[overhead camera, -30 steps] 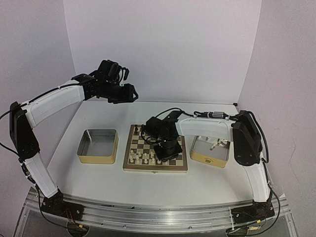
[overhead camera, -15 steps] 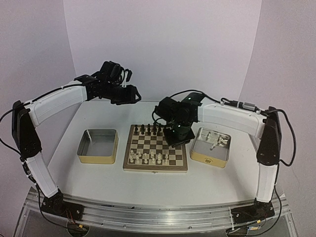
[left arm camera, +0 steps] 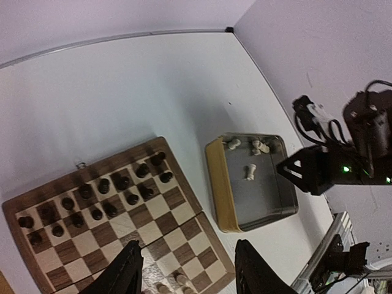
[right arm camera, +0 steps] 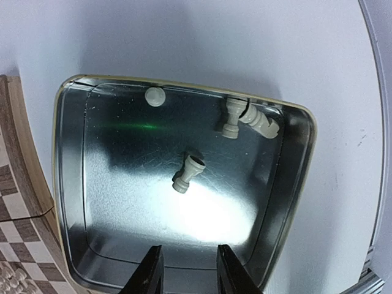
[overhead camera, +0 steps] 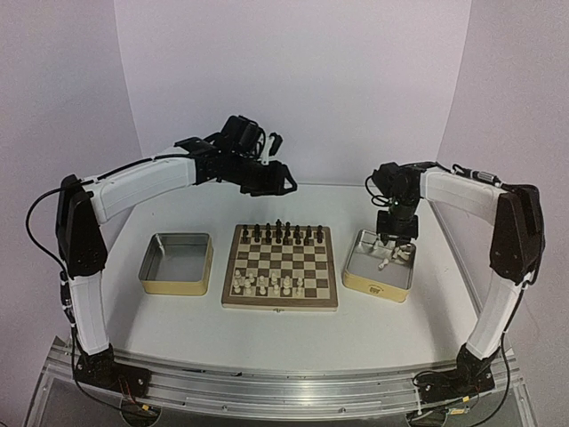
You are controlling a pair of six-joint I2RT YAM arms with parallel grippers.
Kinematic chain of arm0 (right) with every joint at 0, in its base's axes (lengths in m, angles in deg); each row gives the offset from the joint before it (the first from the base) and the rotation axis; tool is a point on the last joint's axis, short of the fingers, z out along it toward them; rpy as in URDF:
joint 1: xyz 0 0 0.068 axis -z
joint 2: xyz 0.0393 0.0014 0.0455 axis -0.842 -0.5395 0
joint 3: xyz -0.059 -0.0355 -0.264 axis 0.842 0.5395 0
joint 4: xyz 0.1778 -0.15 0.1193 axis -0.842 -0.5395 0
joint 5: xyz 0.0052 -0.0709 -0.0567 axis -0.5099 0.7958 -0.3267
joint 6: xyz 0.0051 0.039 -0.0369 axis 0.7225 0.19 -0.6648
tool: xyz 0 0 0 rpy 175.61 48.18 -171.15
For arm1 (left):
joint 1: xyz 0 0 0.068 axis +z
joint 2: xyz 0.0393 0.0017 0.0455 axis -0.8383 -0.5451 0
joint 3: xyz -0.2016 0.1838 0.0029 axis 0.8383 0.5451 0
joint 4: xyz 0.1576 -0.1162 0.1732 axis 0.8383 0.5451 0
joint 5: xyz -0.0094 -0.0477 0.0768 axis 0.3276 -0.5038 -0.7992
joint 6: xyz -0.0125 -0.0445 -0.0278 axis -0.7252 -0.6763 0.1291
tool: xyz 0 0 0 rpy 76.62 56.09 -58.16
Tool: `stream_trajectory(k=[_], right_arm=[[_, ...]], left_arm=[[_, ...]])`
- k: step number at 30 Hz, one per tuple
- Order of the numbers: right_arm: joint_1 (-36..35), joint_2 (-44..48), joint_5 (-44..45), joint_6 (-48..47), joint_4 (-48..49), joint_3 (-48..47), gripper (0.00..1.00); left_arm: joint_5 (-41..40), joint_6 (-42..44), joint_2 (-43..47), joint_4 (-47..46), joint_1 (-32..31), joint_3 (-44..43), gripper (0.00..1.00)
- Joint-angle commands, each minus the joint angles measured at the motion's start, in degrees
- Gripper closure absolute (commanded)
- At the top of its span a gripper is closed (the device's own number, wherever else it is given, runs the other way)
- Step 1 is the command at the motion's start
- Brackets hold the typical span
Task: Set up the chess pieces on the board
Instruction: Pick up the chess piece from the storage box.
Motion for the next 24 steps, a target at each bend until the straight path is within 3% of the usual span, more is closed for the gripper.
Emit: stream_trajectory(k=[1,9,18,24], right_arm=[[1.5,-4.6,-3.3,2.6,6.1,0.4,0.7],[4.3,-9.4,-5.9,5.2,9.3,0.7,0.7],[4.3,-9.6,-6.7,8.1,11.1,4.8,0.71],[4.3,-9.9,-7.1,9.0,12.3,5.9,0.77]], left_arm=[[2.8,-1.4,-3.1,-1.9,-1.2,-6.1,0.5],[5.1,-1.7,-7.4,-0.5,-1.8,-12.0,0.5],[5.4,-1.4,-8.3,-0.1,-1.8,-13.1,0.49],[5.4,-1.2,-8.8,0.4,-1.9,-14.0,0.49]])
